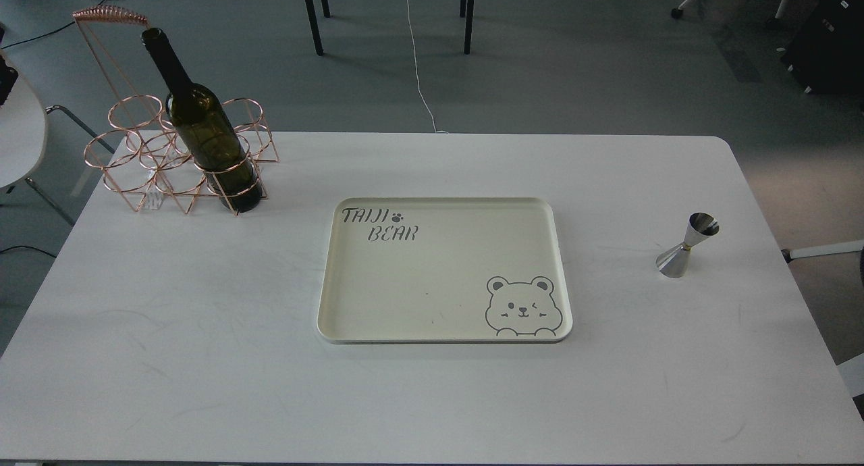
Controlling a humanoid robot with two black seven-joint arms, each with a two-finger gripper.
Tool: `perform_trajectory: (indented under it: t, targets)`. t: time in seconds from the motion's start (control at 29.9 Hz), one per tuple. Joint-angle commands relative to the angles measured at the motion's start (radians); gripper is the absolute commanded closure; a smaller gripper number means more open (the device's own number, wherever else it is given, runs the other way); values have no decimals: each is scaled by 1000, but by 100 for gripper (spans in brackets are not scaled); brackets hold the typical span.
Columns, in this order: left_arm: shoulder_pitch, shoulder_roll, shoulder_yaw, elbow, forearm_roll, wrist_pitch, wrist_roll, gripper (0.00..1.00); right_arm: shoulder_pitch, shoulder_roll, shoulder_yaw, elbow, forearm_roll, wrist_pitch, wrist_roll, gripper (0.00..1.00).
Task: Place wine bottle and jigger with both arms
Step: 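Release the bottle and withdraw the left gripper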
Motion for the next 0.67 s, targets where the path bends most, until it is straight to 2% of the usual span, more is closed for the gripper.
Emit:
perform_trajectory:
  t: [0.0,0.13,0.37,0.5,0.63]
  targets:
    - [17,-88,-15,141,-13,-13,2,2,-9,50,23,-15,31,5,-8,1]
    - [39,-146,-101,202,-14,-13,12,2,-20,93,45,-54,43,19,-17,1]
    - [78,-175,-195,198,-17,-13,31,2,-36,116,39,-63,42,28,-16,1]
    - [90,-177,-260,192,-17,-13,57,2,-32,113,39,-62,42,85,-16,1]
    - [90,-174,-333,157,-17,-13,106,2,-22,110,36,-60,40,119,-17,1]
